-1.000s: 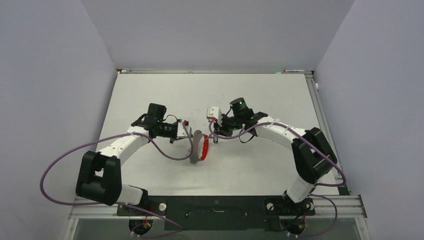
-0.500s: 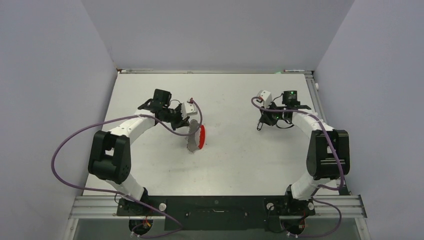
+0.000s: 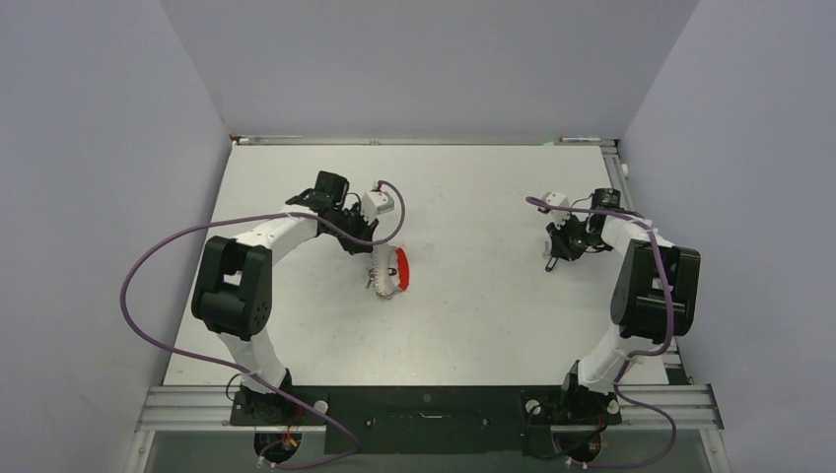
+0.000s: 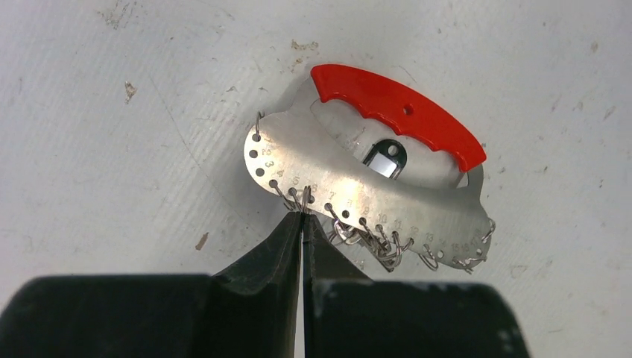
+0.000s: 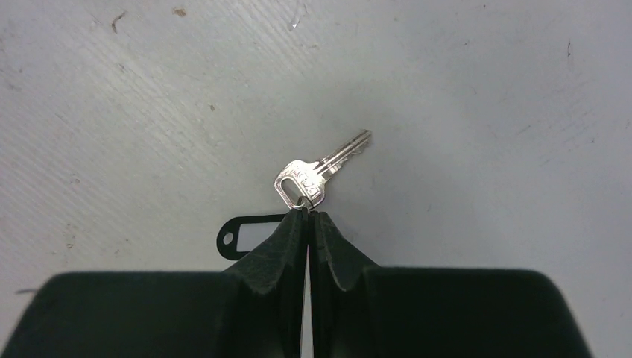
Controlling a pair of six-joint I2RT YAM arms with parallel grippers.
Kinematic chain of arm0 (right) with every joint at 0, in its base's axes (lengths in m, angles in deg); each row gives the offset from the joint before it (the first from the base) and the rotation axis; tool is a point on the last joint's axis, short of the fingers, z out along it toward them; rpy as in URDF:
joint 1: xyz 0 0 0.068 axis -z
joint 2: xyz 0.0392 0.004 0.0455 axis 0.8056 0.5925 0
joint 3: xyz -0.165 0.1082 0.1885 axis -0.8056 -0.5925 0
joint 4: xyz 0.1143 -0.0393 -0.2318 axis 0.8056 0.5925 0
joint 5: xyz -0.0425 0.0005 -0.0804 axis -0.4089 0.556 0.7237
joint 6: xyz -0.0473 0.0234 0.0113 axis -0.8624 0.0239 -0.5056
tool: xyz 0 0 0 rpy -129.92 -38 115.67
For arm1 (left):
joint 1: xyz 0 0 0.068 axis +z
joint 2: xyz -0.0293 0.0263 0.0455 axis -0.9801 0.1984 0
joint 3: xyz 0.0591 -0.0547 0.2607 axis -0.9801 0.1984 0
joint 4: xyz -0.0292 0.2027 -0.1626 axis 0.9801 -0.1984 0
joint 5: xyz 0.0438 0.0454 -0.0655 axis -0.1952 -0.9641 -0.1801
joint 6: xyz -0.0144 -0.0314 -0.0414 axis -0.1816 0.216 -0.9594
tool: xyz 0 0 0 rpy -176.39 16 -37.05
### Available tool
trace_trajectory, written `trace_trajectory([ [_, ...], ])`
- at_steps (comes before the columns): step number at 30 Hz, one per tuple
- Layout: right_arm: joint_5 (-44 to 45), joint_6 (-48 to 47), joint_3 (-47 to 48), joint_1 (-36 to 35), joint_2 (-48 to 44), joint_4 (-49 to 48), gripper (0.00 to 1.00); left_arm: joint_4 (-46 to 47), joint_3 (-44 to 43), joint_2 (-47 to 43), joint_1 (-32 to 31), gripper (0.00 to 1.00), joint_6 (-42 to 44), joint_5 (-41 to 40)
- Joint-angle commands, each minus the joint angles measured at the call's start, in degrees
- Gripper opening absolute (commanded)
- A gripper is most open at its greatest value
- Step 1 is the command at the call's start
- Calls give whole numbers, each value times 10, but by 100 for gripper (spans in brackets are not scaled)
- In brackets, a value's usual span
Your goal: Remove the keys from the keyring
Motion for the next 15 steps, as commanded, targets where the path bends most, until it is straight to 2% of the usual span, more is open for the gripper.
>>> trace_trajectory([
  [1, 28, -20, 26, -1, 12, -4, 6, 4, -45, 19, -1, 0, -104, -3],
  [3, 43, -19, 30, -1, 21, -5, 15, 11, -42, 25, -2, 0, -125, -2],
  [6, 51, -22, 43, -1, 30, 11, 46, 32, -32, 24, -2, 0, -155, -2],
  [10, 39, -11, 55, -13, 3, 20, 64, 44, -23, 18, -2, 0, -191, 13],
  [12, 33, 3, 55, -33, -20, 13, 69, 42, -25, 16, -2, 0, -205, 25],
  [15, 27, 57, 53, -72, -52, -21, 81, 57, -13, -1, -2, 0, -223, 43],
])
